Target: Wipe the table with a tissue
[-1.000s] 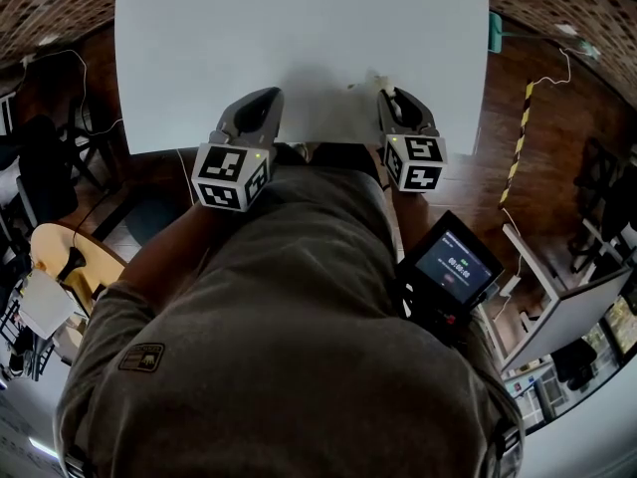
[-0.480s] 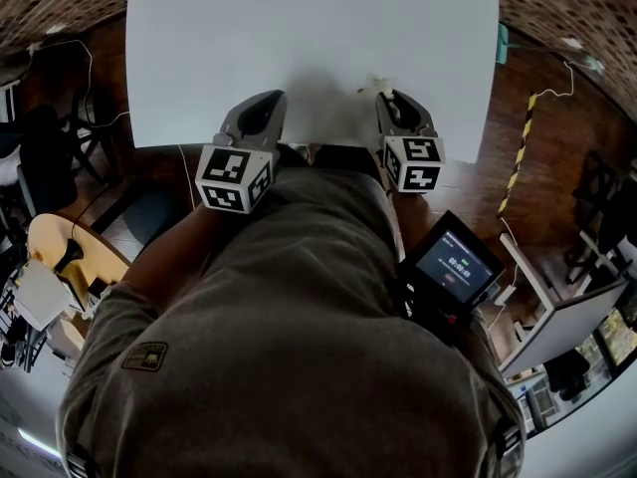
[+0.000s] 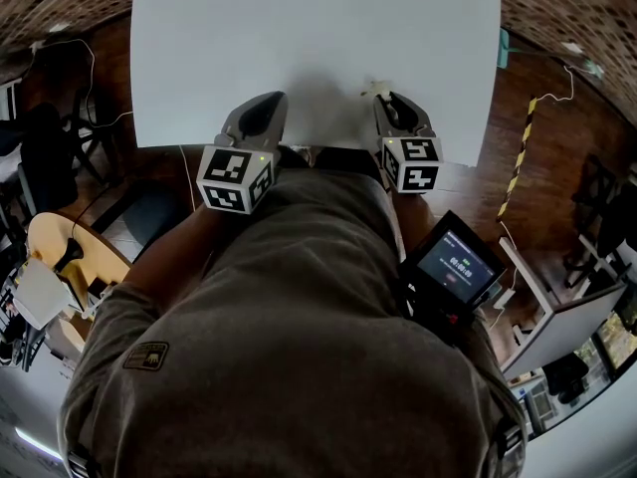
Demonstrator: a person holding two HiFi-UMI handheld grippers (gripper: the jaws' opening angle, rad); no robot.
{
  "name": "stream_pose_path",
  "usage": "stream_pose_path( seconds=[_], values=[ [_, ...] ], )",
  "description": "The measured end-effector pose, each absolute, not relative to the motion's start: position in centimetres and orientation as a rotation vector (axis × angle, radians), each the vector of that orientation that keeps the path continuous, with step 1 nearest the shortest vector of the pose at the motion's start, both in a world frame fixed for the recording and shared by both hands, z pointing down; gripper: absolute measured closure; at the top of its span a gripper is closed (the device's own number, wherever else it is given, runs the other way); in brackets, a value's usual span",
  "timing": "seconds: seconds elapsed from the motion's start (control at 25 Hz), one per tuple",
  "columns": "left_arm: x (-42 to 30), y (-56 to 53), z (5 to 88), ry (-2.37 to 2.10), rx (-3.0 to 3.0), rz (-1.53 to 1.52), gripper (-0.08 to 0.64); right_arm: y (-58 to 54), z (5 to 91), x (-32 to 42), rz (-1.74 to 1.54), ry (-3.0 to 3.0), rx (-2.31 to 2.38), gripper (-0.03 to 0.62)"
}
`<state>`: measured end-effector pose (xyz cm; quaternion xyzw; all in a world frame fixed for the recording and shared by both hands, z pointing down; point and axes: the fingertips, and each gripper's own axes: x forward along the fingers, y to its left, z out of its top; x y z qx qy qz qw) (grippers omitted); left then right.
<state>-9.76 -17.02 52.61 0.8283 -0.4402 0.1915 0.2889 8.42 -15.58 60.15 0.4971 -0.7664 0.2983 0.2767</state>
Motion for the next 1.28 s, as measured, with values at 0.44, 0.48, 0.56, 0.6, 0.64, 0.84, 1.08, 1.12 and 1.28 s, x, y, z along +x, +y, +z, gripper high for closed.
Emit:
stream_pose_path(
  seconds=[0.44,0.48,0.56,0.6,0.64,0.84,1.08,1.12,1.28],
  values=[
    [-10.0,-17.2,52.4,-1.172,2.219,0.505,0.558,-15.6,60.3,7.6,0.799,-2.069,1.295,0.500],
    [-10.0,-17.2,52.4,-1.173,2.219,0.505,0.558,-15.6,60.3,7.5,0.800,-2.071,1.292,0.500],
    [-10.0,-17.2,52.4,-1.175,2.219,0.505,0.558,-15.5,60.3,7.3,0.803,-2.072,1.283,0.500],
    [-10.0,-17.1,52.4,-1.175,2.218,0.505,0.558,-15.4,60.3,7.3,0.803,-2.073,1.278,0.500],
    [-10.0,-17.1,52.4,-1.175,2.218,0.505,0.558,-15.4,60.4,7.2,0.801,-2.075,1.273,0.500],
    [-9.9,-17.1,52.4,-1.178,2.214,0.500,0.558,-15.3,60.5,6.9,0.797,-2.078,1.248,0.500],
    [-9.8,-17.0,52.5,-1.183,2.211,0.495,0.558,-15.1,60.7,6.4,0.799,-2.088,1.227,0.500],
    [-9.8,-16.9,52.5,-1.184,2.211,0.496,0.558,-15.1,60.7,6.3,0.800,-2.092,1.223,0.500],
    [-9.9,-16.7,52.5,-1.191,2.209,0.497,0.558,-14.8,60.8,5.8,0.807,-2.101,1.201,0.500]
  ],
)
